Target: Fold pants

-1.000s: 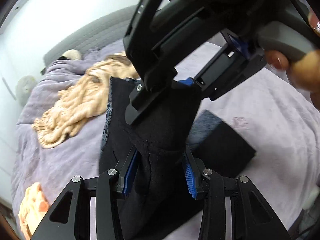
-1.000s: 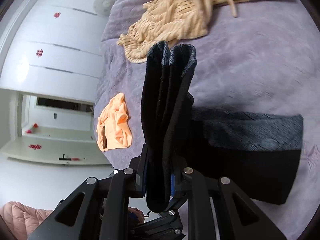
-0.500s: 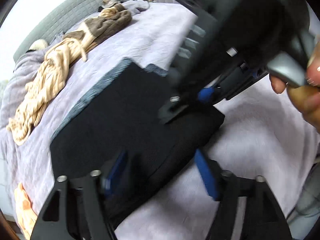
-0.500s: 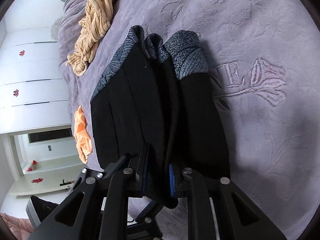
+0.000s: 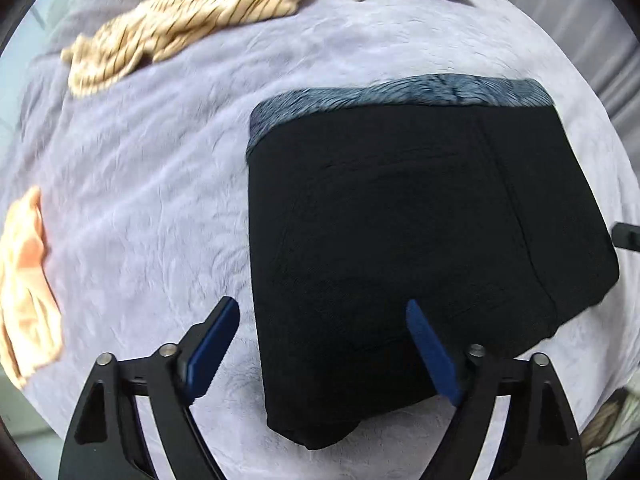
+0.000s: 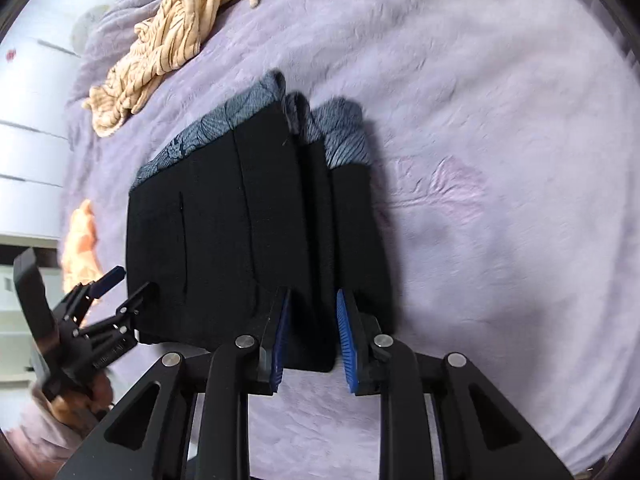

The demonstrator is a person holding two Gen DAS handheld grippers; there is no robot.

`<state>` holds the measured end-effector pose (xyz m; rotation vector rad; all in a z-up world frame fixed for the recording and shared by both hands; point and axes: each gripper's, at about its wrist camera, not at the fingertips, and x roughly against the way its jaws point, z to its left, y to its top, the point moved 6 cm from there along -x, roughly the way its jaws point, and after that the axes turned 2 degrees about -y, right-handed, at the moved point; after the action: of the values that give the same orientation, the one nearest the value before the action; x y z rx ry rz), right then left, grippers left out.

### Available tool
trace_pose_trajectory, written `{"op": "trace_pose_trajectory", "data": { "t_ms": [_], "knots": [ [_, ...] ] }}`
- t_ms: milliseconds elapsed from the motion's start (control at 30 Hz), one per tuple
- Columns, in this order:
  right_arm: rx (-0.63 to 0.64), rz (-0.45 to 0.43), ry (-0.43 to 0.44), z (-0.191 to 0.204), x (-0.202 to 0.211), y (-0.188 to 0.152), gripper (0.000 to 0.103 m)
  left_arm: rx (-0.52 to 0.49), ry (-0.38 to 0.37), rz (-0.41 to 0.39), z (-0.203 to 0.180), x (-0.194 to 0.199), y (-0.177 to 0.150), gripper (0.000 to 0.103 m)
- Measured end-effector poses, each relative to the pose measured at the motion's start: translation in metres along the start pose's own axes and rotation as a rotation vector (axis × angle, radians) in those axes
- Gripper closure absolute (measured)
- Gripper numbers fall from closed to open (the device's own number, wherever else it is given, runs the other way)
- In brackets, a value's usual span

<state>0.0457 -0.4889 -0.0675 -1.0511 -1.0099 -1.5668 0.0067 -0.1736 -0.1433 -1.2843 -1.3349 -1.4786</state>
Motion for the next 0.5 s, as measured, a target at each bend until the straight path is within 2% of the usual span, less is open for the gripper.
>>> {"op": "trace_pose_trajectory", "data": {
  "t_ms": [67,167,233,333,367,400,500],
  "knots": [
    [0.027,-0.047,-0.001,0.012,0.017,0.000,0.079,0.024,-0.014,0.005,0.001,-0.001,-0.002,0.016],
    [0.062,-0.077,0.026,0.031,0.025,0.002,0.079,0.001,0.013,-0.010,-0.003,0.001,-0.006,0.016],
    [0.085,-0.061,0.007,0.041,0.014,0.004,0.079,-0.019,0.032,-0.017,-0.006,0.001,-0.006,0.016],
    [0.073,0.024,-0.055,0.035,-0.018,-0.006,0.079,-0.010,0.018,-0.001,-0.007,0.000,-0.009,0.015],
    [0.059,0.035,-0.062,0.032,-0.026,-0.009,0.079,0.000,0.018,0.007,0.000,0.004,-0.001,0.008],
    [0.037,0.036,-0.057,0.027,-0.032,-0.010,0.079,0.007,0.027,0.009,0.006,0.001,0.004,0.005],
    [0.012,0.028,-0.024,0.023,-0.033,-0.010,0.079,0.012,0.018,0.008,0.010,-0.002,0.005,0.005]
  ]
}}
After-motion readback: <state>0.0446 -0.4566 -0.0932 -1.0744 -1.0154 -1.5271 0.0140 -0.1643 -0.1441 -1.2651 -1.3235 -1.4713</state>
